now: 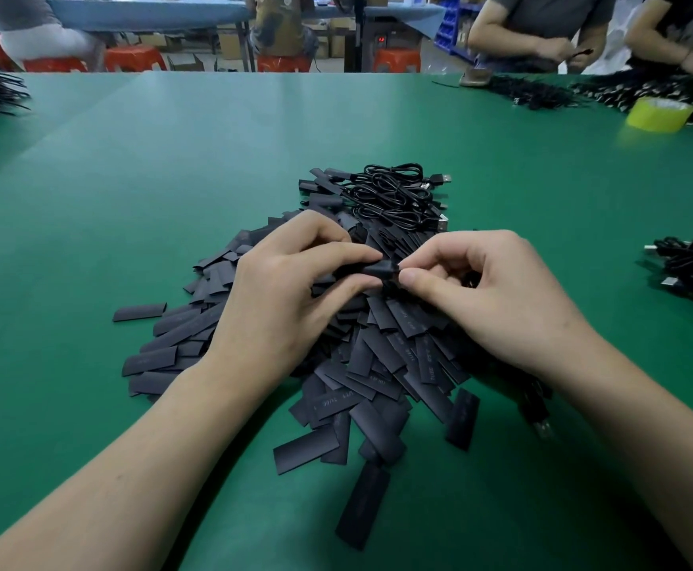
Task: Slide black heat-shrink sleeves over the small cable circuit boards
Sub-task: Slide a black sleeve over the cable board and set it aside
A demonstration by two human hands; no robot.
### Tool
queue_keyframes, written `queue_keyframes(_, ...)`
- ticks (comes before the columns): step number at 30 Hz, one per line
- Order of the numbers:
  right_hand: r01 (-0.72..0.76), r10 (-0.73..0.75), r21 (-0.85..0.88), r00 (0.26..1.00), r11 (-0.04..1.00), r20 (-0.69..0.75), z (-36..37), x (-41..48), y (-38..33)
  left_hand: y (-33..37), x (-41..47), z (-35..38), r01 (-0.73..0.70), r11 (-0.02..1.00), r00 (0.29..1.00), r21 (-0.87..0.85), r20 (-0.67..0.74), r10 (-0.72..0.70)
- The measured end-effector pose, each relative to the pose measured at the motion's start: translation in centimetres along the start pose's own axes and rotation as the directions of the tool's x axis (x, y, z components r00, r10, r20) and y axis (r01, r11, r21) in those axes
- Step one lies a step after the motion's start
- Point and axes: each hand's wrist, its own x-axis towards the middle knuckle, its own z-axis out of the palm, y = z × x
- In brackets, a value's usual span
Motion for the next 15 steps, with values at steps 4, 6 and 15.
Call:
queue_keyframes(4,0.004,-0.004,-0.014,1.000,1.000,-0.006,-0.15,0.01,-0.14,0.13,0.03,0.12,0.007,1.000,1.000,-0.001,-0.003,-0.007)
queue_keyframes(6,0.006,-0.007,-0.022,1.000,1.000,-0.011,-0.23,0.02,-0.18,0.15,0.00,0.10,0.017,1.000,1.000,-0.002,-0.002,-0.017)
queue_keyframes(15,-0.005,0.005,0.000,1.000,1.000,-0.003,-0.11,-0.07,-0.21,0.24,0.04,-0.10,0.023,1.000,1.000,-0.005,-0.007,-0.023)
